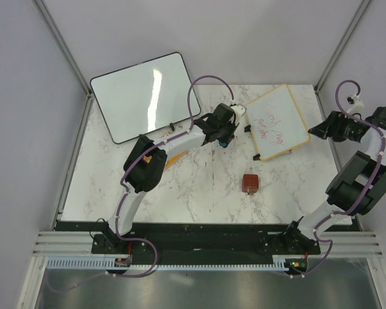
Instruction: Erase the whiteboard
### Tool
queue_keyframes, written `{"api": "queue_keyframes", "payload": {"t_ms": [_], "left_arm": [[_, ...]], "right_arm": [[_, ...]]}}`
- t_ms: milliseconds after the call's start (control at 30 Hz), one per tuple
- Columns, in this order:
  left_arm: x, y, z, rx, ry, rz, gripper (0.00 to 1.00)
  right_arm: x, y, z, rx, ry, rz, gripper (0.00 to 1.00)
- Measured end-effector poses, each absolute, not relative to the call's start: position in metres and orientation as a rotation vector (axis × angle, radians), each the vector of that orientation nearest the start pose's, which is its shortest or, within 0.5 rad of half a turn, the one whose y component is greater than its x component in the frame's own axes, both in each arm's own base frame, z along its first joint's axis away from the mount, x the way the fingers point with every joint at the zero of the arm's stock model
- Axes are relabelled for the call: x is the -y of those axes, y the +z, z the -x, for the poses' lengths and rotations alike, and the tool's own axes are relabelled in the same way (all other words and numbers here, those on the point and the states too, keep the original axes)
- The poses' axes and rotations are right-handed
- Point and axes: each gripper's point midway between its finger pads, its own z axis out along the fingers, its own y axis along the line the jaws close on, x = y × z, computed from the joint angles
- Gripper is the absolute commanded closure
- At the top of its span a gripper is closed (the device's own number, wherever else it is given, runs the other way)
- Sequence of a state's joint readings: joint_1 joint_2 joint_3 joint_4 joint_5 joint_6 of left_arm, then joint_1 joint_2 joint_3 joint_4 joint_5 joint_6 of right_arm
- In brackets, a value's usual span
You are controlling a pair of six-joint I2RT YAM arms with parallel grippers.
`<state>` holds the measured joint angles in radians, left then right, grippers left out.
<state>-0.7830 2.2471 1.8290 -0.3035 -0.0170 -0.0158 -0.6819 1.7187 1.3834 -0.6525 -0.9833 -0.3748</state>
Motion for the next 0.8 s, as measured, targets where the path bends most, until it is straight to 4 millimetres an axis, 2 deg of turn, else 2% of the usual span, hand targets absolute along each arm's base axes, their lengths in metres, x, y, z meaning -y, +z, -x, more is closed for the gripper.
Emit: {"api": "queue_keyframes", "payload": {"t_ms": [100, 233, 333, 467, 633, 800], "left_arm": [[0.417, 0.079, -0.423, -2.157, -0.394, -0.856, 0.98], [0.418, 0.079, -0.422, -2.157, -0.4, -0.856, 0.98], [0.42, 0.079, -0.42, -2.158, -0.416, -0.863, 0.98], [0.425, 0.08, -0.417, -2.151, -0.431, -0.867, 0.98], [0.432, 0.081, -0.411, -2.142, -0.448, -0.876, 0.98], [0.435, 0.081, -0.409, -2.141, -0.453, -0.879, 0.98]], "right_arm": [[0.12, 0.167, -0.369, -2.149, 0.731, 0.035, 0.21], [0.11, 0.164, -0.36, -2.167, 0.77, 0.092, 0.22], [0.102, 0.162, -0.356, -2.176, 0.79, 0.127, 0.27], [0.089, 0.159, -0.355, -2.181, 0.816, 0.176, 0.36], [0.071, 0.143, -0.36, -2.209, 0.89, 0.203, 0.38], [0.074, 0.13, -0.368, -2.224, 0.915, 0.155, 0.4]]}}
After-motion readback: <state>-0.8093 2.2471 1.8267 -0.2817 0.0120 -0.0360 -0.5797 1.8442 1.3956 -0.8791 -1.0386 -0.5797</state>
